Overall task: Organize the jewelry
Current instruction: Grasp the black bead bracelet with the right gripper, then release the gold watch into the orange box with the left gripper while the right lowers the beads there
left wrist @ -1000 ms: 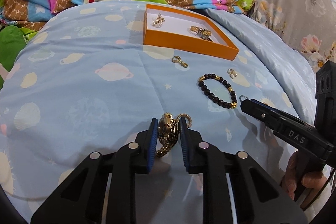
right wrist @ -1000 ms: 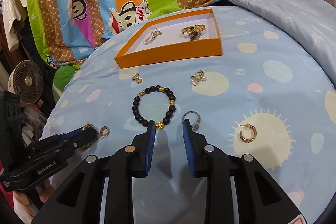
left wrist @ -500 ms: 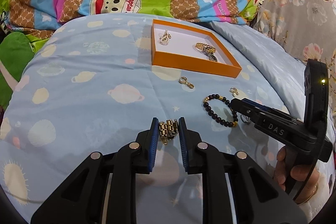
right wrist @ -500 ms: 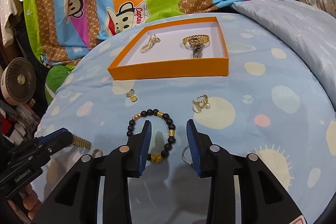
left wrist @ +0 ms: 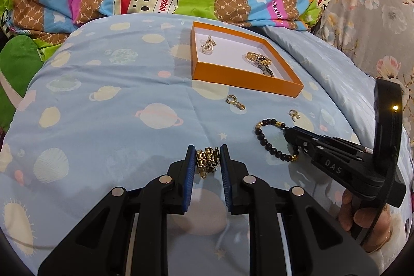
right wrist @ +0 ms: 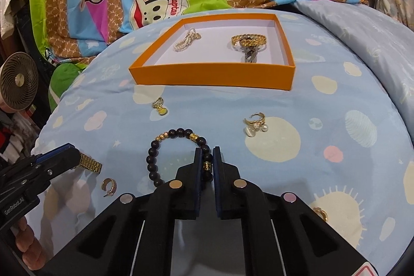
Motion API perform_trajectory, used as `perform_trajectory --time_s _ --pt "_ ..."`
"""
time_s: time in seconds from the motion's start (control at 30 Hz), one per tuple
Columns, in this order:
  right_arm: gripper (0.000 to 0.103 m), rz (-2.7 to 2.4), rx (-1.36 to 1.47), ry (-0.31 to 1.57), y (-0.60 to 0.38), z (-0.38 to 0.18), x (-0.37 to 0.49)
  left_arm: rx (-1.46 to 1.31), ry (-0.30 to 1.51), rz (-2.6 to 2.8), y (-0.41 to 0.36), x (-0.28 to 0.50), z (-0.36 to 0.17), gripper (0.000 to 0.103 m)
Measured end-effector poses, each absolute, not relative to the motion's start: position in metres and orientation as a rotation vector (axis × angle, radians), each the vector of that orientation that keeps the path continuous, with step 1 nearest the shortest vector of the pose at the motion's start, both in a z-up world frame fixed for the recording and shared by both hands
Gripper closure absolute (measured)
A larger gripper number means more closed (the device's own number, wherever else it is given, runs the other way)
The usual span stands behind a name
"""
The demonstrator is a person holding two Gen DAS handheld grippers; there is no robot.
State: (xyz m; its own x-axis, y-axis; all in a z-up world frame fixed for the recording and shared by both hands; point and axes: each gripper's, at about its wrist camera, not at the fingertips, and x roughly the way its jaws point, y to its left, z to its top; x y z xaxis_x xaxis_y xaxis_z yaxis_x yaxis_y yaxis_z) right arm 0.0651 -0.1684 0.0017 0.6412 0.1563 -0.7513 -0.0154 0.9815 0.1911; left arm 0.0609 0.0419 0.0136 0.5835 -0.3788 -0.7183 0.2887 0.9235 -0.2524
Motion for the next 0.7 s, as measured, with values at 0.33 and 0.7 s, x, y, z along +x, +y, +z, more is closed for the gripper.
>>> perform_trajectory --time_s 0.33,0.7 --pt "0.096 0.068 0.197 0.751 -0.194 0.045 0.035 -0.086 0.831 -0.4 0.036 0.057 0.032 0.085" --pt "0.096 0.06 0.191 0.614 -0.22 0.106 0.059 -0.008 0.697 -0.431 0.004 0.084 0.094 0.085"
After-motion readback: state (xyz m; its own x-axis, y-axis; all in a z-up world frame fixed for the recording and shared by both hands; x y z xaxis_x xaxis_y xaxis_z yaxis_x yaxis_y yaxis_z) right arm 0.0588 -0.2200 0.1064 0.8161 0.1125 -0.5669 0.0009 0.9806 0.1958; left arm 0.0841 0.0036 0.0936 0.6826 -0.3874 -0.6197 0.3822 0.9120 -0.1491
